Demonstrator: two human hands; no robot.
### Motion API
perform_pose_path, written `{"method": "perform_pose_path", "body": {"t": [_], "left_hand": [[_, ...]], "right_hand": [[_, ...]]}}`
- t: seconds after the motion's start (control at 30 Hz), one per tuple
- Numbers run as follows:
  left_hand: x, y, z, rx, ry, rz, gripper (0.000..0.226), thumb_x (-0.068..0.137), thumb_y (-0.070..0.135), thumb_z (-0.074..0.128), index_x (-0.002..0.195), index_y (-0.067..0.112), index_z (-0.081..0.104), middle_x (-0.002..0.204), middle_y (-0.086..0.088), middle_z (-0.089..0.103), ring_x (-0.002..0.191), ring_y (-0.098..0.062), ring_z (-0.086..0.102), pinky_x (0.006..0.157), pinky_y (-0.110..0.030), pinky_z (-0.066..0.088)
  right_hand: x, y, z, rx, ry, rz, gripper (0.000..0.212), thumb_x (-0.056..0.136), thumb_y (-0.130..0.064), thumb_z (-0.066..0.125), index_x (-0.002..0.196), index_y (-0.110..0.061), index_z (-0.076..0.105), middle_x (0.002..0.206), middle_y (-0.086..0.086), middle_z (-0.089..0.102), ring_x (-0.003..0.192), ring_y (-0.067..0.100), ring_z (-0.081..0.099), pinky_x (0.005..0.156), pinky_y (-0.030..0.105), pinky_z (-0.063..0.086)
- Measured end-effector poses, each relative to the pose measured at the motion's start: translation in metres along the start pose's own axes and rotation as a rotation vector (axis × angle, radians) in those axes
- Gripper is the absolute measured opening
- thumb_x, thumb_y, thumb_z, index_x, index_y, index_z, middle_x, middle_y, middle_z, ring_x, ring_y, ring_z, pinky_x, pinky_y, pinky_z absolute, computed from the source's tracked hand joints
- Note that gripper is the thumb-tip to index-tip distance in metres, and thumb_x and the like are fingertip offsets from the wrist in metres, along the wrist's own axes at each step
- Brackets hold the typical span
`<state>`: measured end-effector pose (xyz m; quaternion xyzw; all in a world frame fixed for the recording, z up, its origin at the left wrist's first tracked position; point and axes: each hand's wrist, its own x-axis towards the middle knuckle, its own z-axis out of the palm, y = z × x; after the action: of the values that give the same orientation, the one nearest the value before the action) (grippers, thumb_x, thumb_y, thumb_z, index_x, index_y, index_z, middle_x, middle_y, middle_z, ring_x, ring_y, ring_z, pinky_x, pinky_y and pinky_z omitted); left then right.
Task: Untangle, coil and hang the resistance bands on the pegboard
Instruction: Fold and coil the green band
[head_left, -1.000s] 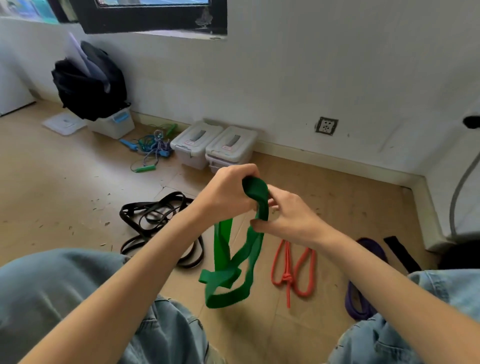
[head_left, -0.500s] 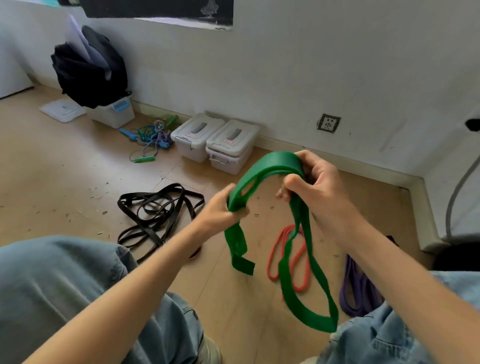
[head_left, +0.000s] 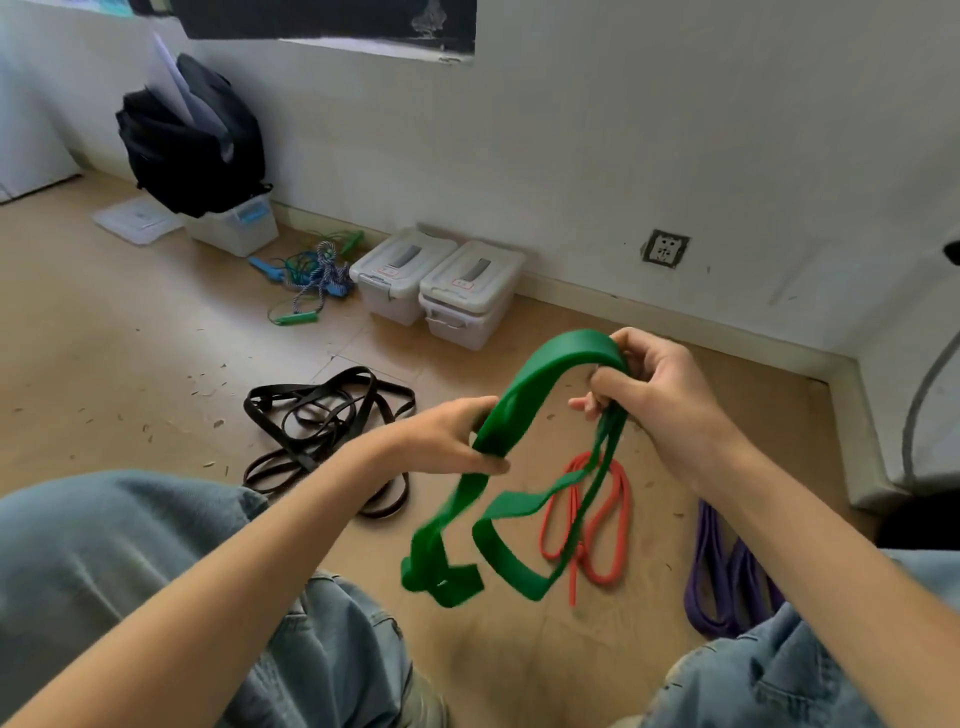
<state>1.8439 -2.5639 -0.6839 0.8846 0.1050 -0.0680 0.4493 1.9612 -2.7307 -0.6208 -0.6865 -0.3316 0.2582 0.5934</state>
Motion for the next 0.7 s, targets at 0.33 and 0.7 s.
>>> {"method": "perform_pose_path", "body": {"t": [0.33, 0.7], "left_hand": [[-0.012, 0.054, -0.024, -0.020, 0.203, 0.226, 0.018, 0.076, 0.001, 0.067, 0.092, 0.007, 0.062, 0.078, -0.002, 0.064, 0.068, -0.012, 0.062, 0.060, -0.023, 0.050], [0.002, 0.013, 0.026, -0.253, 0.250, 0.103, 0.025, 0.080, -0.004, 0.059, 0.096, 0.016, 0.055, 0.084, 0.004, 0.058, 0.075, 0.004, 0.056, 0.071, -0.015, 0.047]], "right_hand": [[0.000, 0.004, 0.012, -0.222, -0.388, 0.096, 0.042, 0.069, -0.013, 0.079, 0.106, -0.016, 0.057, 0.100, 0.007, 0.068, 0.092, 0.015, 0.066, 0.079, 0.024, 0.054], [-0.002, -0.017, 0.018, -0.180, -0.062, -0.166, 0.020, 0.071, 0.004, 0.066, 0.072, -0.014, 0.058, 0.061, -0.002, 0.055, 0.056, 0.008, 0.052, 0.052, 0.022, 0.044]]}}
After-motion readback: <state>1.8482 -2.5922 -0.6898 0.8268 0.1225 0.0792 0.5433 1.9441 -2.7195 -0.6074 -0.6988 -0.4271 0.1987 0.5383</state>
